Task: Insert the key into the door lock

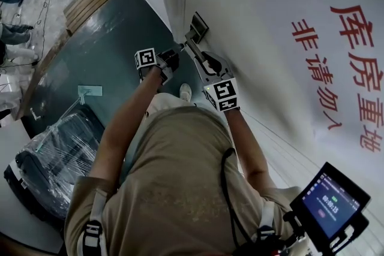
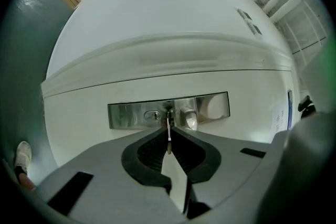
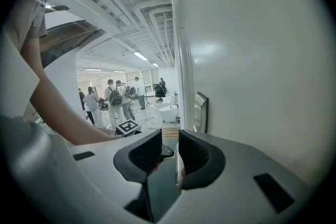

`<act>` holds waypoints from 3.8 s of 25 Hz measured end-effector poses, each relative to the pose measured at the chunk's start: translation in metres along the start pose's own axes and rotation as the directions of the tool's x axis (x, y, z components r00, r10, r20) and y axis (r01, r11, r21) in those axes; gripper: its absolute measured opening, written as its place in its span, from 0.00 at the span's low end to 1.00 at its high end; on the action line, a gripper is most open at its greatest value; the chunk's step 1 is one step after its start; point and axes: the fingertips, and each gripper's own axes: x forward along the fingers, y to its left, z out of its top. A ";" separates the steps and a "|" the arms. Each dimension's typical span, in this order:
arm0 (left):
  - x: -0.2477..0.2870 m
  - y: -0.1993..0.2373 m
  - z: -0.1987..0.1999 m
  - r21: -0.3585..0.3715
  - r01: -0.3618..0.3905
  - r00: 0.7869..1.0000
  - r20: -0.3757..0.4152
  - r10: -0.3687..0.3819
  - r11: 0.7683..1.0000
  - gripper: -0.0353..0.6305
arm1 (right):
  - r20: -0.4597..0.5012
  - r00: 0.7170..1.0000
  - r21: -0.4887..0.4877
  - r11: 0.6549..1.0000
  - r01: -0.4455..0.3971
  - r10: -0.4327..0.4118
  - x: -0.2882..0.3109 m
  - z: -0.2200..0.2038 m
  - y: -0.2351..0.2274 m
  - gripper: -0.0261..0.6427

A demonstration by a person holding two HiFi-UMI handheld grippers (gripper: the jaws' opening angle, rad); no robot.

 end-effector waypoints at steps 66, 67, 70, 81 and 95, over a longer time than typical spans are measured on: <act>0.021 0.020 0.009 -0.053 0.019 0.999 -0.029 -0.020 0.998 0.11 | -0.023 0.999 0.041 0.998 0.038 -0.037 0.004 -0.008 -0.005 0.19; 0.021 0.020 0.009 -0.050 0.021 0.999 -0.030 -0.022 0.999 0.11 | -0.022 0.999 0.042 0.998 0.041 -0.041 0.004 -0.008 -0.006 0.19; 0.022 0.020 0.008 -0.035 0.024 0.999 -0.040 -0.025 0.999 0.11 | -0.023 0.998 0.040 0.998 0.055 -0.054 0.006 -0.006 -0.009 0.19; 0.024 0.020 0.010 -0.040 0.019 0.998 -0.057 -0.021 0.999 0.11 | -0.020 0.996 0.045 0.995 0.085 -0.084 0.009 -0.002 -0.013 0.19; 0.026 0.021 0.012 -0.022 0.012 0.999 -0.038 -0.013 1.000 0.11 | -0.013 0.996 0.042 0.995 0.087 -0.086 0.009 -0.005 -0.019 0.19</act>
